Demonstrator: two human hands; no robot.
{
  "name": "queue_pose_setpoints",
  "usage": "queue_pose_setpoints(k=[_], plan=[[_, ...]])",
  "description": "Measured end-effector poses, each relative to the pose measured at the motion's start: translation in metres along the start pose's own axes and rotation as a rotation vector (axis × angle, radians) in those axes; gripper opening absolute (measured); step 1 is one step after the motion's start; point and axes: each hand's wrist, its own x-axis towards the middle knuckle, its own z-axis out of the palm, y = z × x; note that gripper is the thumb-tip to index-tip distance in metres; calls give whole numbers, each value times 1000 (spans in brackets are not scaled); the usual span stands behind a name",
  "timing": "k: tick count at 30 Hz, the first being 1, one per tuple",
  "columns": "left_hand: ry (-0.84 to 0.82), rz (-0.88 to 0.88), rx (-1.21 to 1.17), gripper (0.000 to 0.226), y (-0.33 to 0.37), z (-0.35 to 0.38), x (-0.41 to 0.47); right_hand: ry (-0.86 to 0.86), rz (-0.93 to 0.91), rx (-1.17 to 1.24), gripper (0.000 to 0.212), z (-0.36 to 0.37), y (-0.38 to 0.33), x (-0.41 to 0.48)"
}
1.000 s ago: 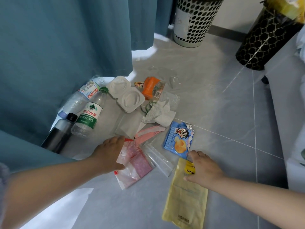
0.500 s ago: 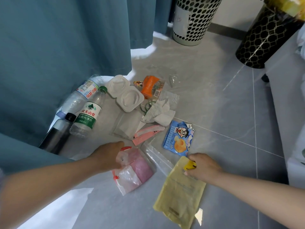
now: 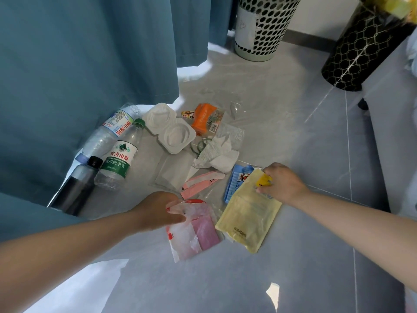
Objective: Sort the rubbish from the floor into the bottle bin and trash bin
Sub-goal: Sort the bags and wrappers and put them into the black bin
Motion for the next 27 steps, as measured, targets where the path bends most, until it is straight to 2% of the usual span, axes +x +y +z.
queue_pose_setpoints(k=[2, 6, 9, 12, 14, 17, 20, 27], plan=[[38, 17, -8, 32, 3, 3, 3, 1, -2, -1, 31, 1, -2, 4], [143, 13, 12, 36, 7, 8, 13, -13, 5, 13, 36, 6, -8, 13], [141, 69, 96, 44, 13, 10, 21, -51, 6, 8, 68, 12, -13, 17], [117, 219, 319, 60, 23, 12, 29, -78, 4, 36, 81, 17, -16, 19], [94, 314, 506, 75, 30, 16, 35, -115, 5, 45, 99, 19, -16, 20], [67, 398, 633, 78, 33, 29, 41, -143, -18, -9, 117, 20, -16, 22], [54, 467, 621, 63, 31, 41, 43, -141, -27, -66, 115, 22, -14, 28], [4, 346, 634, 54, 35, 42, 43, -133, -10, -59, 81, 23, -11, 29]])
